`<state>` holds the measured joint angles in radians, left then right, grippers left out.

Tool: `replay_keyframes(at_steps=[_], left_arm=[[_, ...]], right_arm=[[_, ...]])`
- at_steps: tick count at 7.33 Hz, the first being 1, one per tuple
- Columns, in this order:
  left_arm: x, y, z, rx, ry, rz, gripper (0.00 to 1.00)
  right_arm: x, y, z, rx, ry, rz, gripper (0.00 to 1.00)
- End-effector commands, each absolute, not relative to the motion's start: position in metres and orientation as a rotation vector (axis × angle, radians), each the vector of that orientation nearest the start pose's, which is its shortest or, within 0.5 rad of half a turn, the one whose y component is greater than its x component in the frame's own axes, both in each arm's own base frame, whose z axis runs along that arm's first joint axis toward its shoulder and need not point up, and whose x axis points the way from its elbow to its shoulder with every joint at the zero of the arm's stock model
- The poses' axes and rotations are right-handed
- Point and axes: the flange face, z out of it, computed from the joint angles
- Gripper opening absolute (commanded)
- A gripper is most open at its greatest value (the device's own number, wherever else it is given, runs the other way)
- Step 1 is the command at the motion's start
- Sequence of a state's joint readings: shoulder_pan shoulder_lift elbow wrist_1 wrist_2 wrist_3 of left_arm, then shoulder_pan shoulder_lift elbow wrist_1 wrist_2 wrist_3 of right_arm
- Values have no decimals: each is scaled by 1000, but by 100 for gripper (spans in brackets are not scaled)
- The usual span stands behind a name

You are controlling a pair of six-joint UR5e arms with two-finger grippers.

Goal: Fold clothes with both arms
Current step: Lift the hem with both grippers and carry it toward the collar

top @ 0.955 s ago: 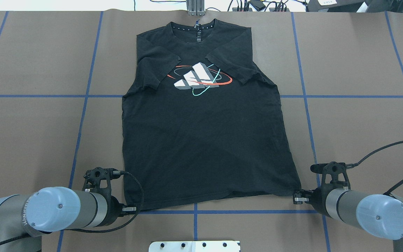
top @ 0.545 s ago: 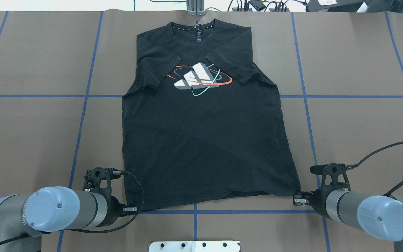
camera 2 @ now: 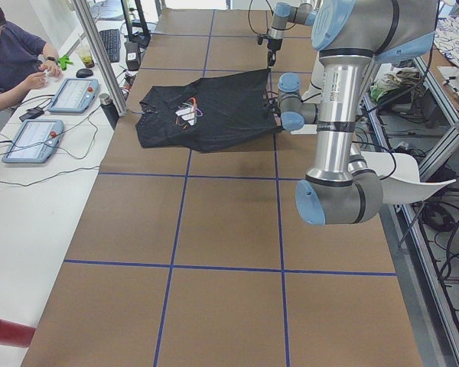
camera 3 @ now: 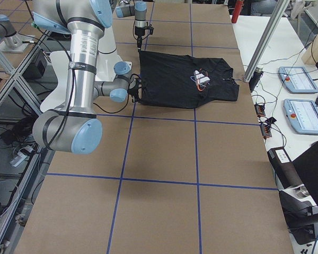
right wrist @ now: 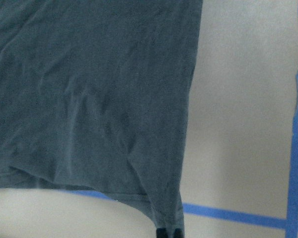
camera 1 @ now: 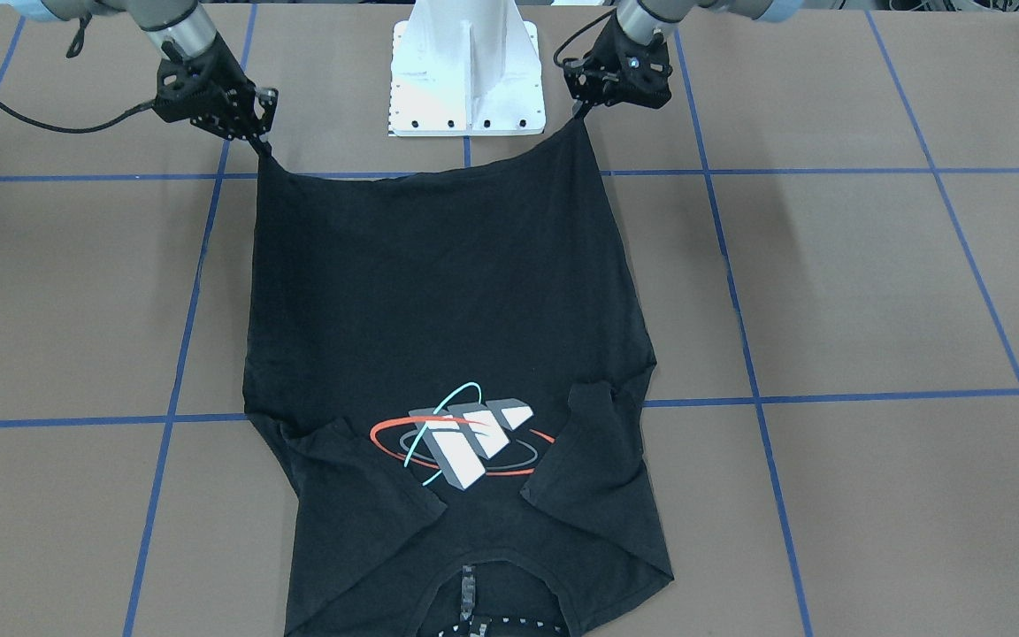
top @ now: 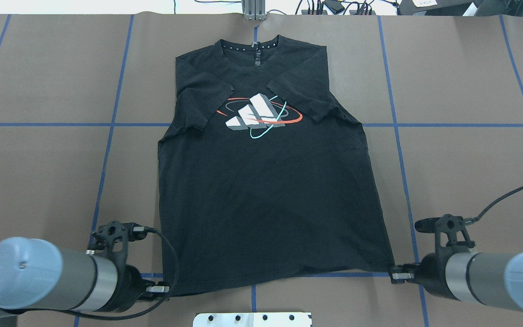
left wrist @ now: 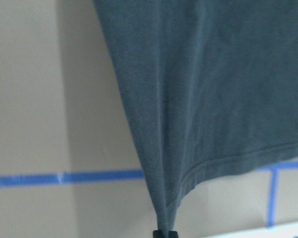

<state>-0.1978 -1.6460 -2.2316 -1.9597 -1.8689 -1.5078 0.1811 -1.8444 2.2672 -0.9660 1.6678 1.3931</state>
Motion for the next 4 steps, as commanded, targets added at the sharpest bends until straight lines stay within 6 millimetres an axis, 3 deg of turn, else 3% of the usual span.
replay_keyframes(at_steps=[1,3,4], left_arm=[[376,-166,256,-209,1185,129,0],[370,-128,252,-291,1186,225,0],[366,-127,245,-295,1202,233,0]], right_arm=[[-321,-157,337,-70,-1112,-174,0],[-313,-129,310,-176,-1169,-284,0],[-311,-129,303,-175,-1186,-287,0]])
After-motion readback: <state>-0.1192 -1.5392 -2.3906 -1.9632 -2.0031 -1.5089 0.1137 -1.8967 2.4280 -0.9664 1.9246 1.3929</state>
